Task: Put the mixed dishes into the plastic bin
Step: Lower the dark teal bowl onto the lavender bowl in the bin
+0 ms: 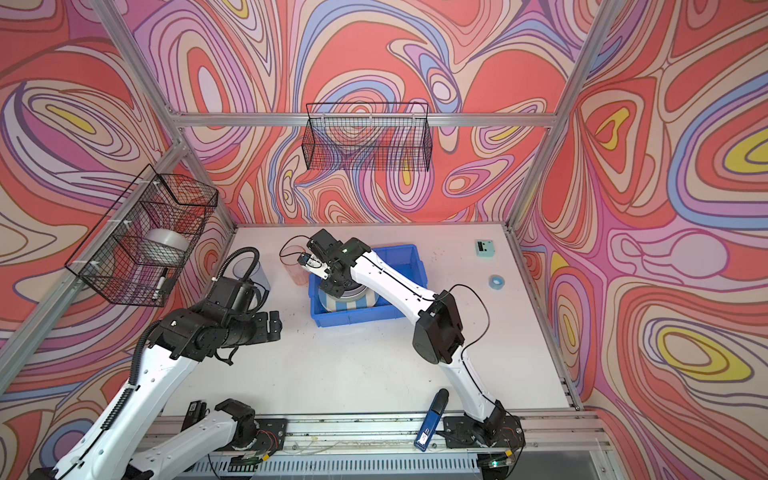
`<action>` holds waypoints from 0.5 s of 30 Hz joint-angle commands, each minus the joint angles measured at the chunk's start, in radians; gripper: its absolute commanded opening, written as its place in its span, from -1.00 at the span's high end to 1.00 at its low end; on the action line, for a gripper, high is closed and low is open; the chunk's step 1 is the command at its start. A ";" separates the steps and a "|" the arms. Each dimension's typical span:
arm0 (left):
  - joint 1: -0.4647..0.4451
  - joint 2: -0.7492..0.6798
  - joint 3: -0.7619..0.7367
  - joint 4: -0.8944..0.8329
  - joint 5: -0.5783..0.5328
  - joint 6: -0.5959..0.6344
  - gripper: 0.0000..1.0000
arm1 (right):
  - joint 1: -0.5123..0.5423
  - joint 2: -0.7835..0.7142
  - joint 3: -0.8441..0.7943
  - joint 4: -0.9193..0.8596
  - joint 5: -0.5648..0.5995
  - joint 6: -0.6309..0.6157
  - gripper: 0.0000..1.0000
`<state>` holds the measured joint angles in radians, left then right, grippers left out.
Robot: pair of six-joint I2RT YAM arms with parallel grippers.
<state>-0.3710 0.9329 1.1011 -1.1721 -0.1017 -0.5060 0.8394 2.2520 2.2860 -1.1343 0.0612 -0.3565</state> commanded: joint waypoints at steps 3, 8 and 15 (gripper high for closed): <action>0.009 0.002 0.006 -0.035 -0.003 -0.011 -0.90 | 0.000 -0.032 0.009 0.028 0.021 0.011 0.54; 0.008 0.004 0.012 -0.041 -0.004 -0.009 -0.90 | 0.000 -0.037 0.009 0.025 0.028 0.013 0.33; 0.009 0.006 0.016 -0.041 -0.003 -0.011 -0.90 | -0.001 -0.048 0.020 0.019 0.018 0.029 0.26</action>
<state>-0.3710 0.9360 1.1011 -1.1793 -0.1017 -0.5060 0.8375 2.2467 2.2868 -1.1191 0.0826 -0.3458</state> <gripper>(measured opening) 0.949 0.368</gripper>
